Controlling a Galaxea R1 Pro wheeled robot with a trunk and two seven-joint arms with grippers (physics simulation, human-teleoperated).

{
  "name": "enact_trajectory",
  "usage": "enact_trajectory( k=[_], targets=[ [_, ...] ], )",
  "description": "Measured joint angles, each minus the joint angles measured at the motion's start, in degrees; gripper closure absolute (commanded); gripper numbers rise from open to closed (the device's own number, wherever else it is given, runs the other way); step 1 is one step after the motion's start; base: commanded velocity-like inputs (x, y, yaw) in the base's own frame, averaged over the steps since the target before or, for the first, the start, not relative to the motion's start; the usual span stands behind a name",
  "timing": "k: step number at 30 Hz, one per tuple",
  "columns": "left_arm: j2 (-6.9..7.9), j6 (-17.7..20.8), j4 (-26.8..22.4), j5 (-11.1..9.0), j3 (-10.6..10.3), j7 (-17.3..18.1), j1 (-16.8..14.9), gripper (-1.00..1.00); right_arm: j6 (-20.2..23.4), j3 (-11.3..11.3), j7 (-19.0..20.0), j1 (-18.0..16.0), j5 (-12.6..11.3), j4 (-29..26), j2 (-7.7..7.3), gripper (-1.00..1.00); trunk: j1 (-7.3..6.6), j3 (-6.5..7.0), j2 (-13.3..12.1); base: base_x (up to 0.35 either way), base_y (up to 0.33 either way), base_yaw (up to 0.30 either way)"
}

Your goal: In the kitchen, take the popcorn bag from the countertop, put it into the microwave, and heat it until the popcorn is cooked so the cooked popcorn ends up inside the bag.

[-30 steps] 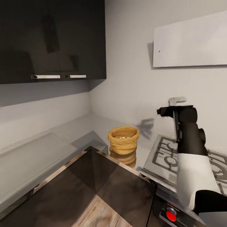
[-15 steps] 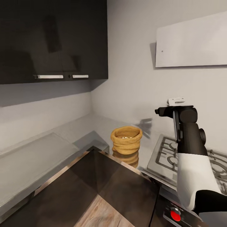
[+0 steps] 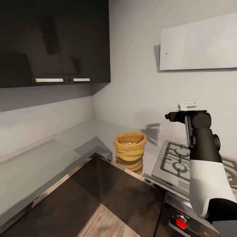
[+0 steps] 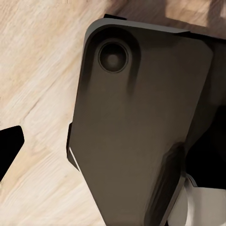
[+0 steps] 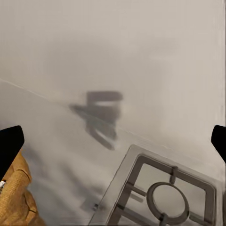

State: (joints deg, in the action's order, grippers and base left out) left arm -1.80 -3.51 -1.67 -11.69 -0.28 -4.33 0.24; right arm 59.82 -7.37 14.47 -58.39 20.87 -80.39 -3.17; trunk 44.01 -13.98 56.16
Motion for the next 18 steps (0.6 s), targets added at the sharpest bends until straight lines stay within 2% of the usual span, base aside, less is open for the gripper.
enact_trajectory(
  k=[13,18],
  targets=[
    [-0.03,0.15,-0.01,0.00,-0.02,0.00,0.00,-1.00,0.00,0.00,-0.10,0.00,-0.12,0.13,0.03,-1.00,0.00,0.00,0.00,0.000,0.001,-0.252],
    [-0.02,0.23,-0.01,0.00,-0.08,0.06,0.00,-1.00,-0.01,0.00,-0.10,0.01,-0.12,2.42,0.07,-1.00,0.00,0.00,0.00,0.000,0.170,-0.254]
  ],
)
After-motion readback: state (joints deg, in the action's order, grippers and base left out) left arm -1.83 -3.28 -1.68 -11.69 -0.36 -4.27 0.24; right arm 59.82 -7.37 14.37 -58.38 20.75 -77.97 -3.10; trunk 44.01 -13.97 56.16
